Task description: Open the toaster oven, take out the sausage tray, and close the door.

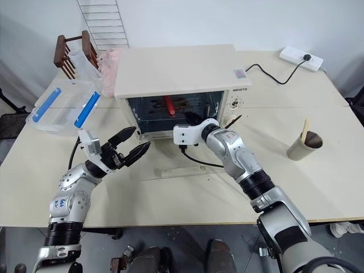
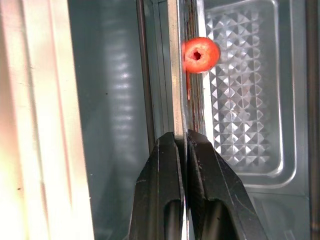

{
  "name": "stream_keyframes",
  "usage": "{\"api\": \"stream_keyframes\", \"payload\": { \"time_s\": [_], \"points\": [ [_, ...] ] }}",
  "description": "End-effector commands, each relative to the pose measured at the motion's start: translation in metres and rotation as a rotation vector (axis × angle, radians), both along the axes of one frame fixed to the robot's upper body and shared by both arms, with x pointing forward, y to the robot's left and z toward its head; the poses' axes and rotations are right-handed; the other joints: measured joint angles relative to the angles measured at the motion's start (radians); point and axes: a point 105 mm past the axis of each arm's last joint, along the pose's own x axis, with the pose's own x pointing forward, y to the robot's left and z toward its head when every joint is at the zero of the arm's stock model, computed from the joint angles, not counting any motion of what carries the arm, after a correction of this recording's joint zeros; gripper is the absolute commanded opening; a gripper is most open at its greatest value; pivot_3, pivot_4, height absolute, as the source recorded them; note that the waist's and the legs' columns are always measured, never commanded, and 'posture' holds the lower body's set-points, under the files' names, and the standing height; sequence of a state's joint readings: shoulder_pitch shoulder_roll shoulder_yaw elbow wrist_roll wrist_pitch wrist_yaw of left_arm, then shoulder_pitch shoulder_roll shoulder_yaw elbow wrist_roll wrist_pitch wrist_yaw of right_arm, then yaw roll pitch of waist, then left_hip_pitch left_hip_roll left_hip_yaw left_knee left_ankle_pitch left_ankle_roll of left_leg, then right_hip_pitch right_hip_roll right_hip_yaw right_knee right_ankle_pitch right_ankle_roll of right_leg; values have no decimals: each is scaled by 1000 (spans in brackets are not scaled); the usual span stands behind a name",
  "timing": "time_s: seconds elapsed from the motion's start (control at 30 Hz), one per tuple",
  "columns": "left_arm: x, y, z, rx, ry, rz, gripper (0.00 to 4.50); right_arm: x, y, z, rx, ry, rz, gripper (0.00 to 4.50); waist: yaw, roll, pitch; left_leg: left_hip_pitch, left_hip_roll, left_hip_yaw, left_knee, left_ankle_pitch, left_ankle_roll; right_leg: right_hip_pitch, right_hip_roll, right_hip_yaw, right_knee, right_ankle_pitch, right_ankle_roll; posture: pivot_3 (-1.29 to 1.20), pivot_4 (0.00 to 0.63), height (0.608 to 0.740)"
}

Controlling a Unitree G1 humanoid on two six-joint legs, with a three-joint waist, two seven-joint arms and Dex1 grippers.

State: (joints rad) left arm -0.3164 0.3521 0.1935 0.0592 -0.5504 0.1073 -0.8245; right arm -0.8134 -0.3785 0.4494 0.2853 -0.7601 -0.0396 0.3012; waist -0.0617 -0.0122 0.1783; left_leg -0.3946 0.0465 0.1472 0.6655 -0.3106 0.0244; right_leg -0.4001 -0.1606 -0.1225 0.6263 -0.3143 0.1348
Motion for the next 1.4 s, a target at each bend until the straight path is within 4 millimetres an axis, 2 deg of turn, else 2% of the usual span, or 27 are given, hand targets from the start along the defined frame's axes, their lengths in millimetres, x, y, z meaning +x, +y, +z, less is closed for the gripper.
{"api": "stream_keyframes", "payload": {
  "time_s": [0.03,0.27,0.4,0.53,0.8,0.93,1.13,1.27,1.4],
  "points": [
    [1,1,9,-18,-34,1,4500,-20,9,-1,26,0,85,29,1,0,0,0,0,0,0,0,0,0,0,0,0,0,0,0,150,740],
    [1,10,12,-64,-13,19,4500,-48,1,-4,62,44,142,29,4,0,0,2,0,0,1,0,0,2,0,0,0,0,0,0,150,740],
    [-4,13,9,-59,24,-3,4500,-70,-12,-7,84,72,170,29,9,-1,0,3,0,0,0,0,0,3,0,0,0,0,0,0,150,740],
    [-6,19,4,-52,67,-5,4500,-89,-23,-17,32,95,187,29,12,-1,0,3,0,0,1,0,0,4,0,0,-1,0,0,0,150,740],
    [-8,8,2,-81,137,-76,4500,-103,-56,-16,-10,95,138,29,36,-1,0,4,0,0,3,0,0,6,0,1,-2,0,0,0,150,740],
    [-14,3,-2,-104,321,-166,4500,-120,-58,-15,-25,79,175,29,40,-1,0,4,0,0,3,0,0,6,-1,1,-2,0,0,0,150,740],
    [-20,-2,12,-204,594,-283,4500,-132,-60,-14,-64,26,218,29,35,-1,0,4,0,0,4,0,0,7,-1,2,-2,0,0,0,150,740],
    [-24,-16,6,-178,776,-343,4500,-131,-57,-9,-69,-5,242,29,35,-1,0,5,0,-1,5,0,0,7,-1,3,-1,0,0,0,150,740],
    [-17,-23,3,-269,870,-360,4500,-130,-51,-6,-79,-19,291,29,35,-1,0,5,0,0,5,0,0,7,0,3,-1,0,0,0,150,740]
  ]
}}
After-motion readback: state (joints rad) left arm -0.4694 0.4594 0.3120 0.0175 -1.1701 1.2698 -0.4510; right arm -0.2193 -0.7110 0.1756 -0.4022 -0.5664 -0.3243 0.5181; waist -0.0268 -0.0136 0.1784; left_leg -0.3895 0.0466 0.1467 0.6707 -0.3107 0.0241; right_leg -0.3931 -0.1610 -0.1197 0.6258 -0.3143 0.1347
